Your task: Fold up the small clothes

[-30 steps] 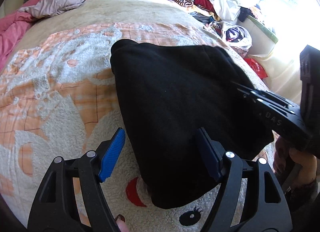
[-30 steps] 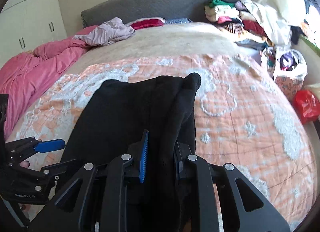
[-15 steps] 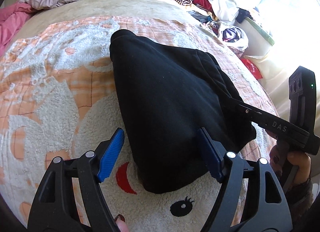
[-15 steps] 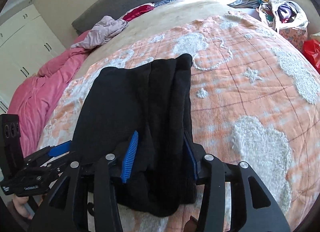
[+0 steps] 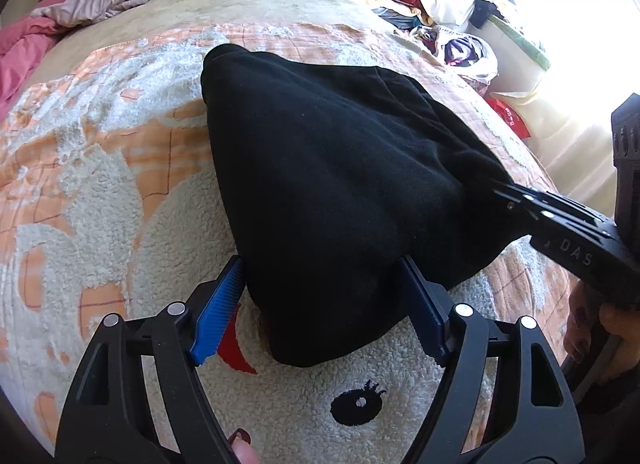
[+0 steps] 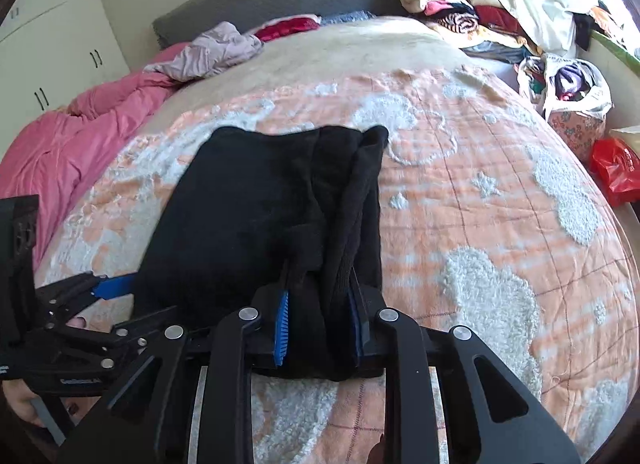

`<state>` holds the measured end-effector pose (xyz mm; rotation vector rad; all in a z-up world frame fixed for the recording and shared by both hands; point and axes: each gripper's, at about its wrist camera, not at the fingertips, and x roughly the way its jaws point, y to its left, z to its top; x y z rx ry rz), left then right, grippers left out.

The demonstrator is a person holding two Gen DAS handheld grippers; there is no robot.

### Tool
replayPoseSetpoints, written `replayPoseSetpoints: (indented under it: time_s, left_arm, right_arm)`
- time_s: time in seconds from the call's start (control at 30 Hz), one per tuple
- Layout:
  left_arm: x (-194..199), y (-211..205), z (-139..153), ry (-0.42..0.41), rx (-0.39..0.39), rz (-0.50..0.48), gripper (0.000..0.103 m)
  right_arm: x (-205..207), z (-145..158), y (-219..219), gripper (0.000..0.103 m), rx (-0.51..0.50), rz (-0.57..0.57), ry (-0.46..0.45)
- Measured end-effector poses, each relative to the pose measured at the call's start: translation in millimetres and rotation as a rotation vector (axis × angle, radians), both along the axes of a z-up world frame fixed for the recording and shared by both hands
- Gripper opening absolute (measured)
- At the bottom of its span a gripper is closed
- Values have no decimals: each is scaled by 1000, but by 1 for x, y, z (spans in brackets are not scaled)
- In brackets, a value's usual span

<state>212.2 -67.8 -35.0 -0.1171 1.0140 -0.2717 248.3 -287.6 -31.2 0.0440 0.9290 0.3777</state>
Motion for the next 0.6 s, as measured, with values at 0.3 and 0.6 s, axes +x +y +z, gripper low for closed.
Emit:
replayPoseSetpoints:
  time_s: [0.3,0.6]
  left_arm:
    - [-3,0,-3,11,-6,7,69]
    - [-5,0,1,10,-7,4,69]
  right_arm:
    - [2,-8,-13,53,0,-57,20]
    - [-9,-5,-14,59,5,-89,22]
